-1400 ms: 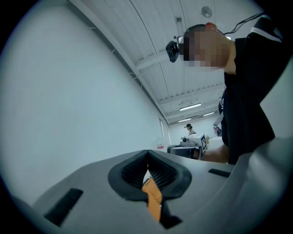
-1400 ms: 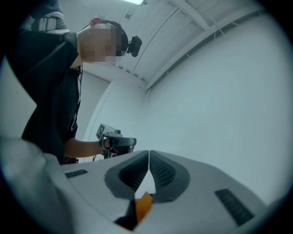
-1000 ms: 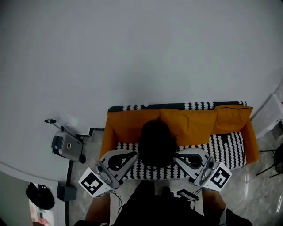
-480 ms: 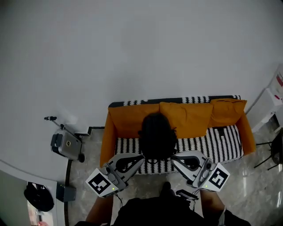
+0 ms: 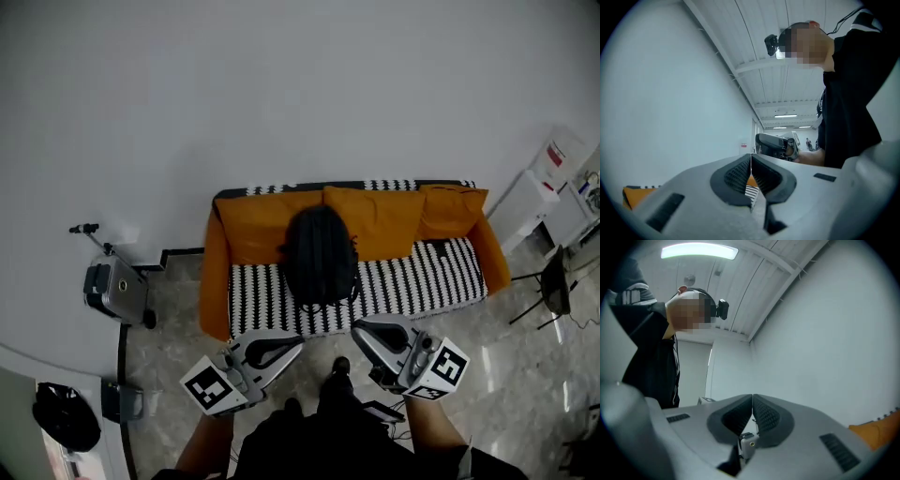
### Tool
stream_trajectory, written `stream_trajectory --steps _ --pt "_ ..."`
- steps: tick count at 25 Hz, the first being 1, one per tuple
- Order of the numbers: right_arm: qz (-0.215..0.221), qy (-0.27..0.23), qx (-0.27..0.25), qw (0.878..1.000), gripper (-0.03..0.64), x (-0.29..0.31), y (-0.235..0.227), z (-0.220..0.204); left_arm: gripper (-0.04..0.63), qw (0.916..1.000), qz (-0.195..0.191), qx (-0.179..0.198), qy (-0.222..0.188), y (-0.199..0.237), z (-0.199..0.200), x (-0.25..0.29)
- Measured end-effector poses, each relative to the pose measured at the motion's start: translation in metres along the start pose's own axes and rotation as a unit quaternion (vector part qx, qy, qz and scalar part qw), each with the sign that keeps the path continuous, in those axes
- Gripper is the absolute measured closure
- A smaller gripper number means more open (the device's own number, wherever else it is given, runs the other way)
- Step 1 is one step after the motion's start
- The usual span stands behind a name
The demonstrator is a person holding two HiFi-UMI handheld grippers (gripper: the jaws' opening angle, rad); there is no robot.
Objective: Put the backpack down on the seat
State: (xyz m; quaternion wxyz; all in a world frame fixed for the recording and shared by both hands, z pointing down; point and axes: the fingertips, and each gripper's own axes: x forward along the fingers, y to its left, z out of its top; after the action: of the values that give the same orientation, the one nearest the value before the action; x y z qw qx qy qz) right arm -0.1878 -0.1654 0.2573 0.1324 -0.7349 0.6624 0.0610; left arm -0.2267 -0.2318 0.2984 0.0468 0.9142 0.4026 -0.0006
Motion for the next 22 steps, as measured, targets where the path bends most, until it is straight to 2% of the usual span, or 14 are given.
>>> stream_trajectory --steps 4,8,10,12,14,17,22 --pt "-0.027 0.021 0.014 0.999 0.589 -0.013 0.013 -0.013 0.572 0.9998 -0.009 -0.016 -0.002 -0.017 -0.006 -0.012" --pt "-0.023 0.052 -0.018 0.998 0.589 -0.03 0.024 -0.018 0.572 0.9996 -0.025 0.0 -0.015 -0.037 0.007 -0.008" --pt "-0.023 0.066 -0.024 0.997 0.589 -0.038 0.021 -0.025 0.572 0.9986 -0.031 0.03 -0.032 -0.046 0.016 -0.003" --pt "-0.017 0.064 -0.016 0.998 0.591 -0.048 0.023 -0.027 0.572 0.9989 -0.018 0.042 -0.01 -0.052 0.006 0.002" --pt "-0.011 0.06 -0.011 0.998 0.591 -0.062 0.03 -0.024 0.572 0.9996 -0.008 0.024 0.01 -0.06 -0.008 0.01" --pt "-0.007 0.054 -0.015 0.998 0.591 -0.096 0.042 -0.013 0.572 0.9998 -0.016 0.007 0.012 -0.08 -0.013 0.025" --pt "-0.029 0.065 0.002 0.998 0.591 -0.165 0.044 -0.011 0.572 0.999 -0.032 0.022 0.02 -0.114 -0.022 0.054"
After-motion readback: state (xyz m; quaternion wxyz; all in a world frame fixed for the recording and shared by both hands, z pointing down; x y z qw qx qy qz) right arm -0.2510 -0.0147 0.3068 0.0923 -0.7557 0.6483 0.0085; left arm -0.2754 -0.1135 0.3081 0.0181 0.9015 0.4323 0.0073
